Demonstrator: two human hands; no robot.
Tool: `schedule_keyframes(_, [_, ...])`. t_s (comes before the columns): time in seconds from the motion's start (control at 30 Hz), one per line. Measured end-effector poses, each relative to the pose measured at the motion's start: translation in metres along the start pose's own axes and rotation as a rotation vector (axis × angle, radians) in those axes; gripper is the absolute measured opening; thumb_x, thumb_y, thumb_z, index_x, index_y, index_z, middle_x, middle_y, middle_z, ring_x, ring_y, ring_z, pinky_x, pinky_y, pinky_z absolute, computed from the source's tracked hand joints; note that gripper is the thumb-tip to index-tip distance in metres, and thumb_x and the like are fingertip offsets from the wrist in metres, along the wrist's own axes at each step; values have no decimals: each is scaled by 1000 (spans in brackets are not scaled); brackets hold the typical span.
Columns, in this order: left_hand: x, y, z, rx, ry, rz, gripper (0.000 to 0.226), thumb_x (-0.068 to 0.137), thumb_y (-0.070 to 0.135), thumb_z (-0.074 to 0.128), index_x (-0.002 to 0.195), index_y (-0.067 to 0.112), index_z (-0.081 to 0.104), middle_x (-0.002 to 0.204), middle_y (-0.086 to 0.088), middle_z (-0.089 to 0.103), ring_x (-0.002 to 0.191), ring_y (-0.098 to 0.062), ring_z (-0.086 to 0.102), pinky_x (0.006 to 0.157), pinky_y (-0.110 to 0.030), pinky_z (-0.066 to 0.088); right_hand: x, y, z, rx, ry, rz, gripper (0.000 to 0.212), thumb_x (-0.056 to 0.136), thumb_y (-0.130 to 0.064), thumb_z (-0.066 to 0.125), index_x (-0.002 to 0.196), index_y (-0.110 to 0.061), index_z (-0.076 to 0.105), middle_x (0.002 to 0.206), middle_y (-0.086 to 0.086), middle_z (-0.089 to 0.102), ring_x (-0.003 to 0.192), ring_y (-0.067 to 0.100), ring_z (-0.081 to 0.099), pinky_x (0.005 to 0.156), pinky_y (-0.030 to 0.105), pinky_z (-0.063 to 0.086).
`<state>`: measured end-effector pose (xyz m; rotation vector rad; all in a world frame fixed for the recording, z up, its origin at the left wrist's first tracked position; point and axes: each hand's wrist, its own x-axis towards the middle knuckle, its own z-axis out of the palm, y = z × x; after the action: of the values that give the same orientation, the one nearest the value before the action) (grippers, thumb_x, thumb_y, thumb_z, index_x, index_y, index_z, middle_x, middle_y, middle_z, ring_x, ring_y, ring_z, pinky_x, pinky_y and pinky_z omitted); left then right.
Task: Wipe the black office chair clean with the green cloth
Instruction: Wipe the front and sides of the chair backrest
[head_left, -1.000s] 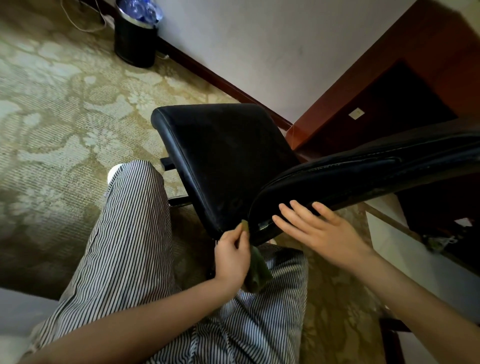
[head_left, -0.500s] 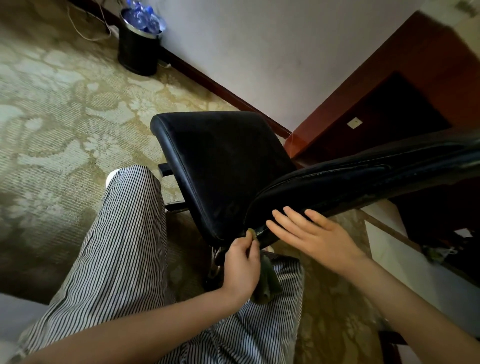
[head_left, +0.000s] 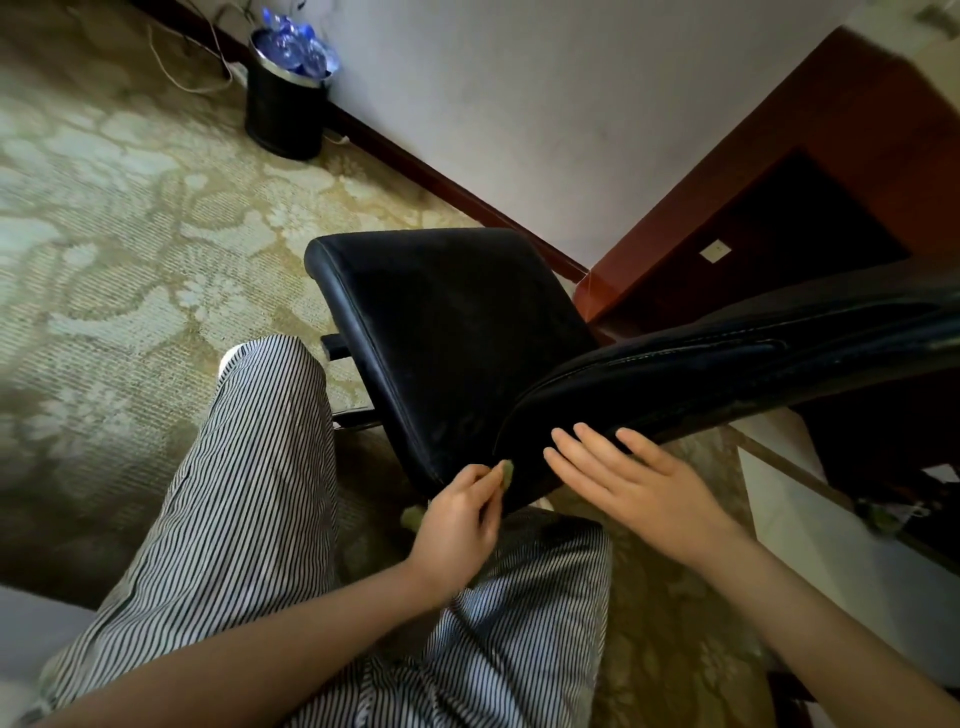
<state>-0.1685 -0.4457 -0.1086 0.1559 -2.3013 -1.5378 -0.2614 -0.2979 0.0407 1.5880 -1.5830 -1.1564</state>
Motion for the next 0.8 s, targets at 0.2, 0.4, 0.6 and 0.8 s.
schedule_keyframes(0.2, [8,-5,5,-94,-72,-241,32,95,13,48,125,11,57,102,4,57,85,-1,51,69,0,38,-6,-2,-2,64,-5,60,51,95,7,8,133,-9,39,136,9,38,127,21,35,116,41,-2])
schedule_keyframes(0.4, [23,42,8,-322,-33,-87,30,94,11,51,122,12,59,99,6,58,86,6,53,78,-1,39,-20,-5,-2,177,-63,118,52,96,1,4,128,-9,44,126,7,62,123,23,39,116,40,0])
schedule_keyframes(0.6, [16,37,31,-366,-134,112,35,93,9,51,128,9,54,105,4,57,92,6,53,82,-7,43,-33,-16,-9,315,-116,262,42,80,-19,46,118,-7,58,118,12,65,119,27,41,116,41,1])
schedule_keyframes(0.8, [6,-29,52,-123,-324,22,31,92,9,52,122,10,60,104,-3,59,93,-9,57,89,-24,47,-29,-38,1,427,-346,234,55,56,-28,84,104,-4,71,109,15,68,108,31,61,112,42,8])
